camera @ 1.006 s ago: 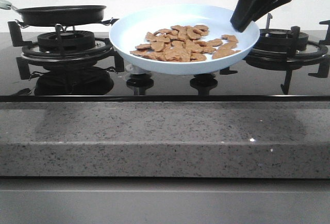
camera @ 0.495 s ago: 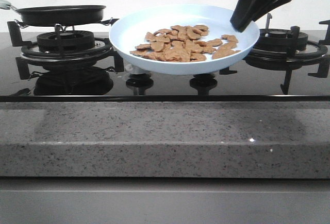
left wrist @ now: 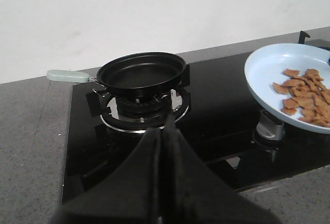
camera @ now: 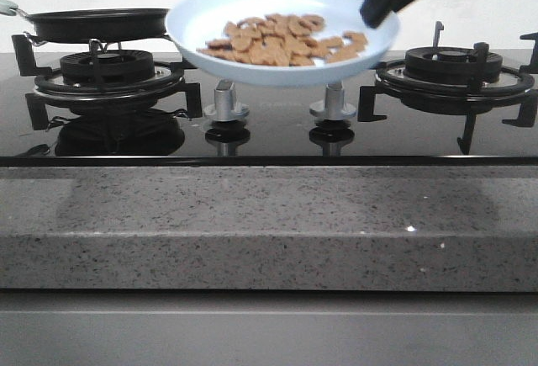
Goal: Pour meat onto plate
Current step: 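Lower the blue plate with meat back between the burners using the right gripper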
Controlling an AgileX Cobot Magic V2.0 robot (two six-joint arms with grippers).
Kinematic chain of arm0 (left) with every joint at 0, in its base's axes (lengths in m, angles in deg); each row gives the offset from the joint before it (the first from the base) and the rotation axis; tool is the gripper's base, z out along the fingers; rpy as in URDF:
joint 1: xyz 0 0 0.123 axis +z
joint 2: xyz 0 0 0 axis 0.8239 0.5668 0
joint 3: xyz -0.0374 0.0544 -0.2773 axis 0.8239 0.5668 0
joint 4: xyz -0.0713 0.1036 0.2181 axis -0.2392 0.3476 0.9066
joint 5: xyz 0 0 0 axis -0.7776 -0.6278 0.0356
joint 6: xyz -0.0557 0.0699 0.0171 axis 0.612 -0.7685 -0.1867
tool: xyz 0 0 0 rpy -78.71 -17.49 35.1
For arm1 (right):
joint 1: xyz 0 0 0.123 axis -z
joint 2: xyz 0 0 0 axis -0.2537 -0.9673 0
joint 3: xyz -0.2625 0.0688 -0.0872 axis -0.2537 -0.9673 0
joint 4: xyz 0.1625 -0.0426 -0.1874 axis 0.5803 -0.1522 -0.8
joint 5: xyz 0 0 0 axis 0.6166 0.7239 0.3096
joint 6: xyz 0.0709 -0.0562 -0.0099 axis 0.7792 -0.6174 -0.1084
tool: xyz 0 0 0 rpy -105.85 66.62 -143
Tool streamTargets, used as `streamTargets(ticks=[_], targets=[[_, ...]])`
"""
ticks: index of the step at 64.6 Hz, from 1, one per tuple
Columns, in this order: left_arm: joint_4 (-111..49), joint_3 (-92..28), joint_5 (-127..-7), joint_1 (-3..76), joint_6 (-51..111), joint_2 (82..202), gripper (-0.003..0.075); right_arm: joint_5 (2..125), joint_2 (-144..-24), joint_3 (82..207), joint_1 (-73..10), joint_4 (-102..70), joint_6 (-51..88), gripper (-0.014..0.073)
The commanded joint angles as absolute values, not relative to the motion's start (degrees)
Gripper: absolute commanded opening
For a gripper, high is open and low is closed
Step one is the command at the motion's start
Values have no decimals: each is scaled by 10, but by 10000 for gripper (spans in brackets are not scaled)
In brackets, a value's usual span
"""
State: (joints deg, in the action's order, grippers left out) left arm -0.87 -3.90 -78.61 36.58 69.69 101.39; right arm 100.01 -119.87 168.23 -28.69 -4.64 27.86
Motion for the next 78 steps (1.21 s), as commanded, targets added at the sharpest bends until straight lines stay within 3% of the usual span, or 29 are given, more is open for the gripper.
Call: streamTargets(ticks=[1,24,52,59,73,78], targets=[[-12,-54,-737,360,701,1019,-20,985,-1206,1752,-285,-18,277,-61],[-12,-54,-737,360,701,1019,-20,1011,-1385,1969,-274,-18,279,-60],[-12,-54,-738,360,701,1019,-20,1047,-1434,1996,-244,-22,279,-55],[-12,-54,-738,360,701,1019,-20,1068,-1434,1996,-244,-40,279,8],[-12,-54,-738,360,701,1019,-20,1083,-1432,1996,-243,-61,279,278],[-12,-54,-738,360,701,1019,-20,1081,-1427,1998,-243,-61,279,295]])
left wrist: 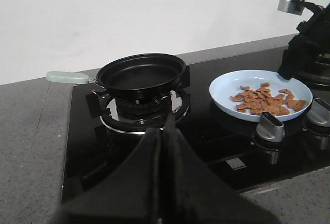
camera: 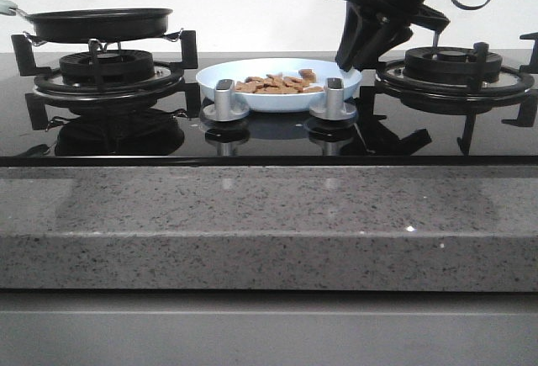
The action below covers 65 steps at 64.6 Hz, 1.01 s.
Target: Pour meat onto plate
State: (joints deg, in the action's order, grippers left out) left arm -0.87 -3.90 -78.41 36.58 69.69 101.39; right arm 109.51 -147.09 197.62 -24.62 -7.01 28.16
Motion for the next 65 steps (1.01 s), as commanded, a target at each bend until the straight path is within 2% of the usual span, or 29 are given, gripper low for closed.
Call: streamTargets(ticks=[1,11,16,23,28,31,43,50,59,65], targets=[[-12,-54,-738,360,701,1019,-20,1082,-1427,2000,-243,-61,279,295],[-12,-54,-738,360,701,1019,-20,1100,-1415,2047,-243,-62,279,293],[-12,-54,-738,360,701,1019,-20,1130,-1410,2082,-243,-62,279,253],[-12,-54,-738,360,701,1019,-20,1191,-1409,2128,-243,-62,279,119],[-12,-54,-738,360,701,1019,-20,1231,-1409,2152,-243,-64,279,-26],[-12,-54,-738,360,701,1019,-20,1248,-1409,2161,-243,-64,279,-77],[-12,-54,-738,360,701,1019,-20,1274,-1400,2168,-243,-70,279,-60],[-12,-54,-738,360,701,1019,-20,1276,-1375,2167,-245,-133,300,-60],[-12,-54,-738,360,701,1019,-20,1277,-1307,2147,-251,-271,359,-60],[-12,-54,-738,360,701,1019,-20,1277,-1239,2084,-251,-277,359,-60]])
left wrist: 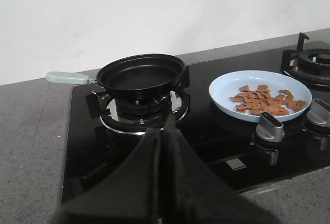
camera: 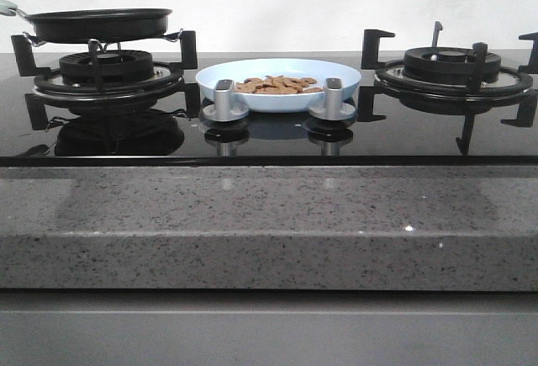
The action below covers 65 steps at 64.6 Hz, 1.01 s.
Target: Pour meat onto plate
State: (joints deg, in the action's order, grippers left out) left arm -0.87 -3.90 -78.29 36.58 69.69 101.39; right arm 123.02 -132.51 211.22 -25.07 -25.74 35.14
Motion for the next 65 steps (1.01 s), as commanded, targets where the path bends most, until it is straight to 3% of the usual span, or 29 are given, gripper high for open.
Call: streamTargets(ticks=[1,12,30,65], targets=[[-12,-54,-738,360,701,1019,-20,1277,-1228,2071,-251,-277,359,-60],[-12,-54,-738,360,701,1019,-20,1244,-1069,1838,-251,-277,359,-60],[-12,-54,-738,360,701,1019,-20,993,-791,1455,-251,-277,359,-60],[-12,-54,-738,360,701,1019,-20,754,-418,1092,-251,-259,358,-60]])
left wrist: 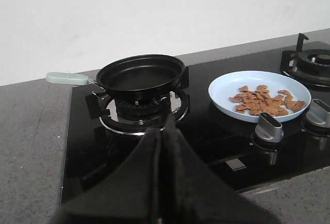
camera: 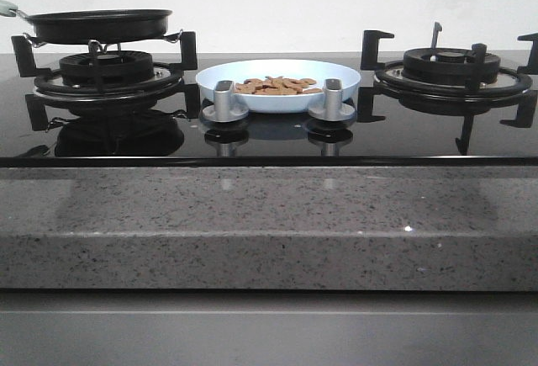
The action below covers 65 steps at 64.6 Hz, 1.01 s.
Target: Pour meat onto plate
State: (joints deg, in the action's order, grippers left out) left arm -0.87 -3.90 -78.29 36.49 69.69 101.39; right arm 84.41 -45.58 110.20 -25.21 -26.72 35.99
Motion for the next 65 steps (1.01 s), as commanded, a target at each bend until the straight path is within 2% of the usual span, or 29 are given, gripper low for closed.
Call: streamTargets(ticks=[1,13,65], targets=[[-12,-54,-739,360,701,1019,-20,746,-411,1088,-251,-259,358,-60],[-12,-54,-750,360,701,1019,-20,704,-350,1079,-251,-259,358,-60],[-12,-36,-739,363,701,1005,-20,705,-349,1079,-251,-259,358,-60]])
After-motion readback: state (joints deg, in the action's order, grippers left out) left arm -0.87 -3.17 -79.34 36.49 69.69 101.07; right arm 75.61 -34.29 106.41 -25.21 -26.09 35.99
